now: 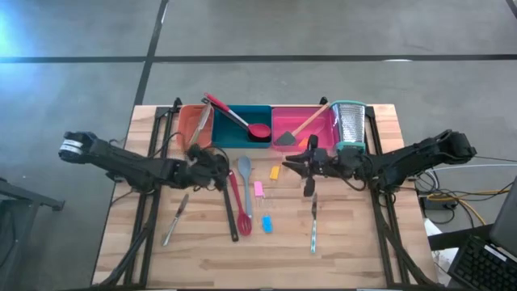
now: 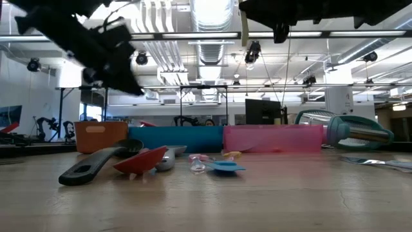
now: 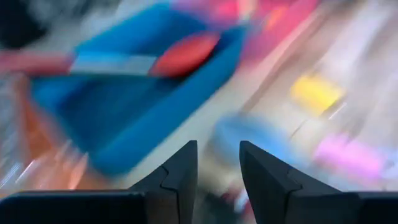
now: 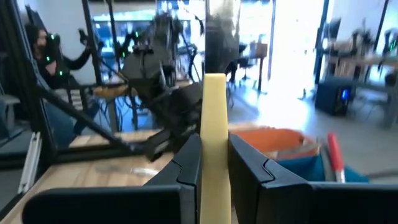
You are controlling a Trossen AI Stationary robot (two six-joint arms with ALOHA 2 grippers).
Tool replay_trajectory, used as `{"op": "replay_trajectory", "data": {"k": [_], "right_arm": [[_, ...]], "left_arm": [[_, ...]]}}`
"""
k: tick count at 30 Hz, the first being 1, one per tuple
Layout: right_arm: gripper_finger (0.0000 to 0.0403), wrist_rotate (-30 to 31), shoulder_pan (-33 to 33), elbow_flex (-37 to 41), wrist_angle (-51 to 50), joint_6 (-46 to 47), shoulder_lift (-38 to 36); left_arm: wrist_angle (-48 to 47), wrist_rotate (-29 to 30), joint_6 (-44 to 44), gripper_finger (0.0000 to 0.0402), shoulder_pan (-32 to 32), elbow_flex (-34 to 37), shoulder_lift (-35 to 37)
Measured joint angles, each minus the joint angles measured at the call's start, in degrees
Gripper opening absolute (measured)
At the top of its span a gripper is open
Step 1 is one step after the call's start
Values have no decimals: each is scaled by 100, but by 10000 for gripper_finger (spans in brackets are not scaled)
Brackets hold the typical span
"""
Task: Pick & Place Kitchen Items
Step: Put the yellow knife into the orange bin
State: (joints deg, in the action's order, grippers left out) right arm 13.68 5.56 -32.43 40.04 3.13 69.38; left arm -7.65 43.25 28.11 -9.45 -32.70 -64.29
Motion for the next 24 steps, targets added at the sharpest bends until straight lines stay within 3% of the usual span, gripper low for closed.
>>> {"op": "replay_trajectory", "data": {"k": [5, 8, 14, 18, 20, 24], "right_arm": [[41, -5, 4, 198, 850, -358, 13], [41, -62, 4, 272, 1038, -377, 13], [41, -336, 4, 258, 1180, -407, 20], [41, -343, 4, 201, 1167, -595, 20], [41, -343, 4, 191, 1177, -686, 20], [41, -340, 4, 180, 1151, -779, 20]], "left_arm": [[3913, -771, -1984, 124, 96, 739, -4], [5215, -1561, -2481, 124, 342, 918, -4], [5302, -3365, -2602, 124, 1116, 557, -225], [5070, -4491, -2619, 124, 1437, -10, -798], [4945, -4800, -2746, 124, 1471, -372, -1141], [4348, -4870, -3116, 124, 1471, -1098, -1712]]}}
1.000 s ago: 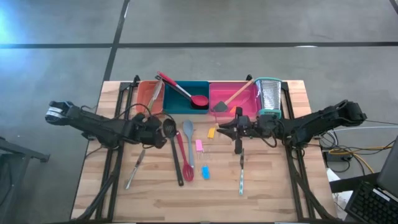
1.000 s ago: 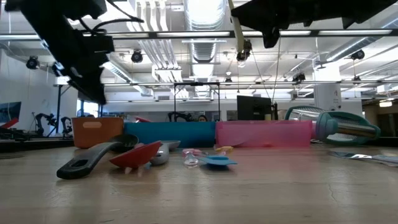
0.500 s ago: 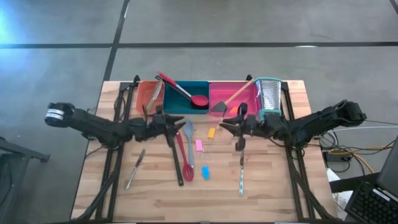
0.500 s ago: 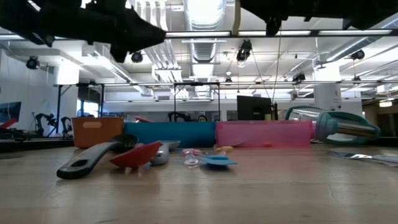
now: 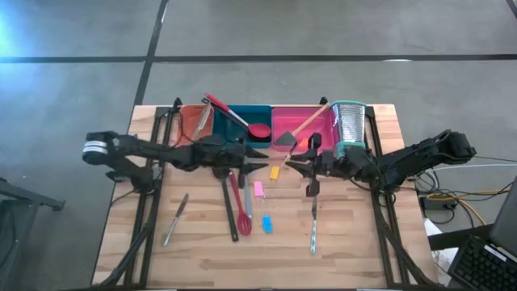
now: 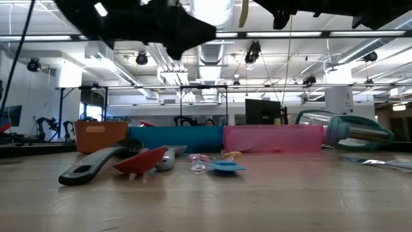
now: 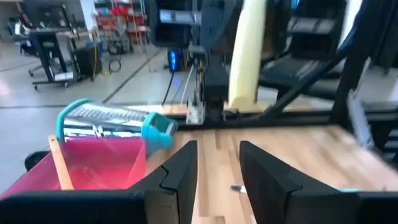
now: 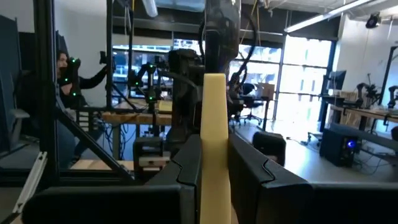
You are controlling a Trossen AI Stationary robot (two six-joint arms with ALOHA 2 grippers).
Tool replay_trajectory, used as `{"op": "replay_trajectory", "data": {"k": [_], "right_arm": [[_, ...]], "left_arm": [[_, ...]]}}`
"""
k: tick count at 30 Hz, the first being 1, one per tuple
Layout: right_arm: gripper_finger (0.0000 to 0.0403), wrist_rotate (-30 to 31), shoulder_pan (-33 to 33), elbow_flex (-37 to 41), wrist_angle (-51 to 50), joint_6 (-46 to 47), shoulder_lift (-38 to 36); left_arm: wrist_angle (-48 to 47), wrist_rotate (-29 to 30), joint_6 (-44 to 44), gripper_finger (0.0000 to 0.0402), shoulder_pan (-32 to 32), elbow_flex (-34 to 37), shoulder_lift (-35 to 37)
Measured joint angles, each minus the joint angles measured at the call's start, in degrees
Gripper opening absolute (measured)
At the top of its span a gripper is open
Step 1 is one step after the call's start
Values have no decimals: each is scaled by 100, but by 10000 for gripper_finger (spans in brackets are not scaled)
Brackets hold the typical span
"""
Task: Pick & Place Kitchen Items
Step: Put the yellow knife into the orange bin
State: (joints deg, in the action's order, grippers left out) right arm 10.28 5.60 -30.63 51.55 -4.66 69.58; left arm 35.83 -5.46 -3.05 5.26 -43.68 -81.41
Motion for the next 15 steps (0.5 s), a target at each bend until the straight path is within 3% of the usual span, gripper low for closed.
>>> {"op": "replay_trajectory", "data": {"k": [6, 15], "right_arm": [[41, 11, -2, 0, -138, 19, -9], [41, 18, -69, 2, -298, -45, -9]], "left_arm": [[-713, -4, -137, 124, 0, -828, -447], [-953, -67, -130, 134, -2, -963, -419]]}}
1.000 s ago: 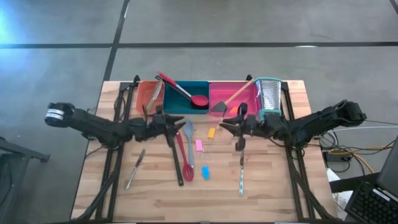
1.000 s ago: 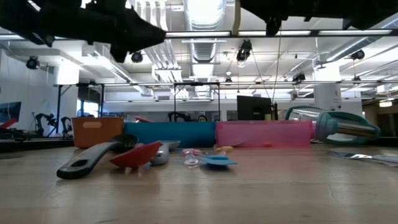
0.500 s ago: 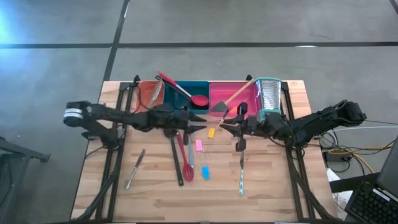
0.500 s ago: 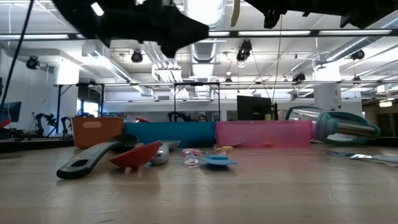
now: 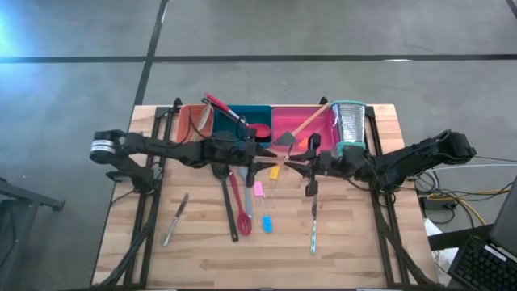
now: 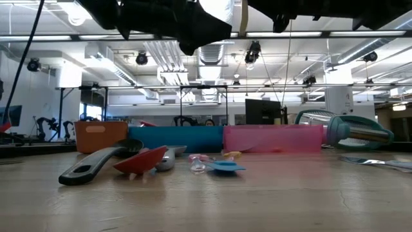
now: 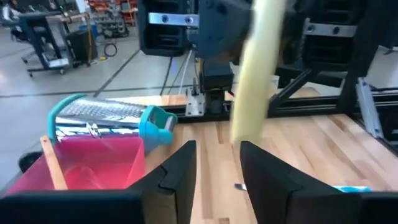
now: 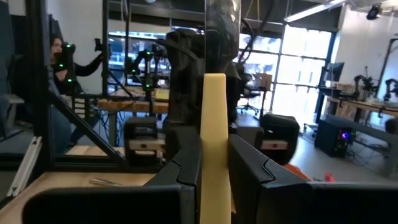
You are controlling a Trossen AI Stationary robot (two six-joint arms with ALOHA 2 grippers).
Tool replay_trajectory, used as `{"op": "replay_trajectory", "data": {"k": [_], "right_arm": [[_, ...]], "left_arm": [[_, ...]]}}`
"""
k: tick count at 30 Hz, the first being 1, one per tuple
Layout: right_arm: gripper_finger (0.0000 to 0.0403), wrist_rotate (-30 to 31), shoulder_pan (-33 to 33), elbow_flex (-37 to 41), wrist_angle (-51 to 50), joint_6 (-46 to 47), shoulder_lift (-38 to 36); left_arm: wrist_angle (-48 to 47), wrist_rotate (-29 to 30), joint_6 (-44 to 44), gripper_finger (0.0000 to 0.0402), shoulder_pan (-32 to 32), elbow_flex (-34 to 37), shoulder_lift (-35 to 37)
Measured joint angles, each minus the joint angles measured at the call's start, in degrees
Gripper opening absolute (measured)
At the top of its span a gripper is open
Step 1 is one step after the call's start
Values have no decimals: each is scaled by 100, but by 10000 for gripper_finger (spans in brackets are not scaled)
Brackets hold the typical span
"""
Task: Pick & Place Kitchen Items
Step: Put the yellow knife into the orange bin
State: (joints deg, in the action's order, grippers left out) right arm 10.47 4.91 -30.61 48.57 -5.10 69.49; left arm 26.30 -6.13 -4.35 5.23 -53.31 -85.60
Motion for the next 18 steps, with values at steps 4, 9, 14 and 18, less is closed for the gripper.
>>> {"op": "replay_trajectory", "data": {"k": [4, 9, 14, 18], "right_arm": [[41, 16, -119, -2, -38, 101, 0], [41, 1, -138, -2, -35, 129, 0], [41, -1, -138, -2, -34, 124, 0], [41, -1, -138, -2, -34, 105, 0]], "left_arm": [[3, -81, 19, 176, -8, 1, 24], [113, -63, 44, 214, -11, 1, 21], [377, -55, 51, 217, -11, -27, -2], [372, 214, 107, 218, -18, -90, -7]]}}
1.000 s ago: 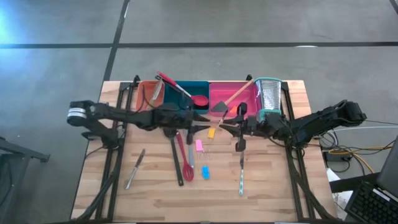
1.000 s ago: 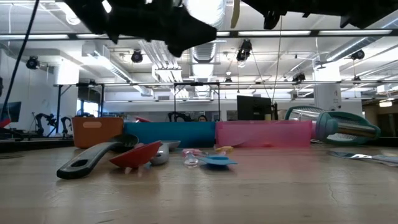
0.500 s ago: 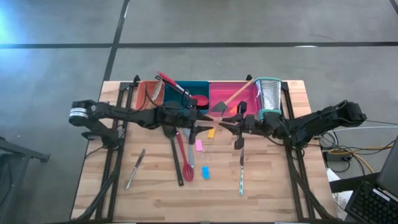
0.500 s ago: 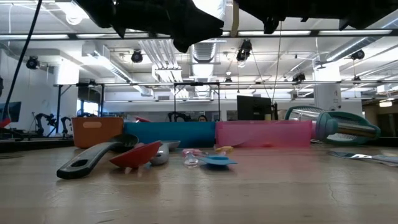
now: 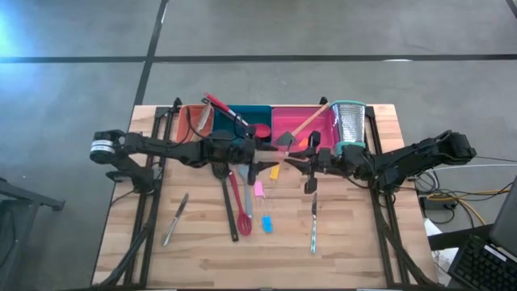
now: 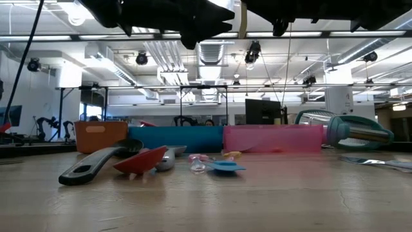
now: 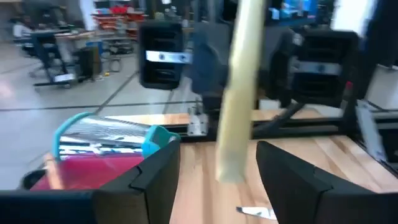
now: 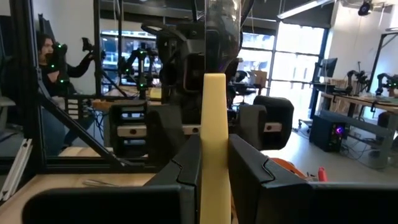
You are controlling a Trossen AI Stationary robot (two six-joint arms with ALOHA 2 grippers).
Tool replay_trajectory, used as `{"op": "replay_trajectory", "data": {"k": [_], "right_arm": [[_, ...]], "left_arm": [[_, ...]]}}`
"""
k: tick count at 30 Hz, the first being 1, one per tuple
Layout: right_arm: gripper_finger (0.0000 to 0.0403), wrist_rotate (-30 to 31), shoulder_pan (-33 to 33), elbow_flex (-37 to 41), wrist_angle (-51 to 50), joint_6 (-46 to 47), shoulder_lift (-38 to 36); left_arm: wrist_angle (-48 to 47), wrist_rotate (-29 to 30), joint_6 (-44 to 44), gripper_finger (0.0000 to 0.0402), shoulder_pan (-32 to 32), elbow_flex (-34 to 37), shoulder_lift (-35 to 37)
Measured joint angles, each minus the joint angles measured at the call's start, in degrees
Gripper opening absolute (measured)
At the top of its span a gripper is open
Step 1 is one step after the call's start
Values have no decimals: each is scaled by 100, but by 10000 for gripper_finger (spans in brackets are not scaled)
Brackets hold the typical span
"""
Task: Pick & Place Kitchen Items
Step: Put the yellow knife into the orange bin
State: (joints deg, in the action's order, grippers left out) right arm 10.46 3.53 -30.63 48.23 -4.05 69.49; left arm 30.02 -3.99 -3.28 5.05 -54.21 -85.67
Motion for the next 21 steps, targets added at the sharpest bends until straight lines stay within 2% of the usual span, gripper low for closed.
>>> {"op": "replay_trajectory", "data": {"k": [3, 6, 10, 14, 21], "right_arm": [[41, 0, 2, 0, 0, -2, 0], [41, 0, 2, 0, 0, -2, 0], [41, -1, 2, 0, 2, -2, 0], [41, 0, 2, 0, 9, -9, 2], [41, 0, 1, 0, 26, -44, 2]], "left_arm": [[-2, 397, 78, 218, -1, -9, 0], [-25, 451, 106, 218, -1, 4, -2], [-13, 332, 191, 218, -27, 4, -2], [-2, -49, 182, 218, -27, 4, -2], [-2, -230, 130, 218, -25, -64, -2]]}}
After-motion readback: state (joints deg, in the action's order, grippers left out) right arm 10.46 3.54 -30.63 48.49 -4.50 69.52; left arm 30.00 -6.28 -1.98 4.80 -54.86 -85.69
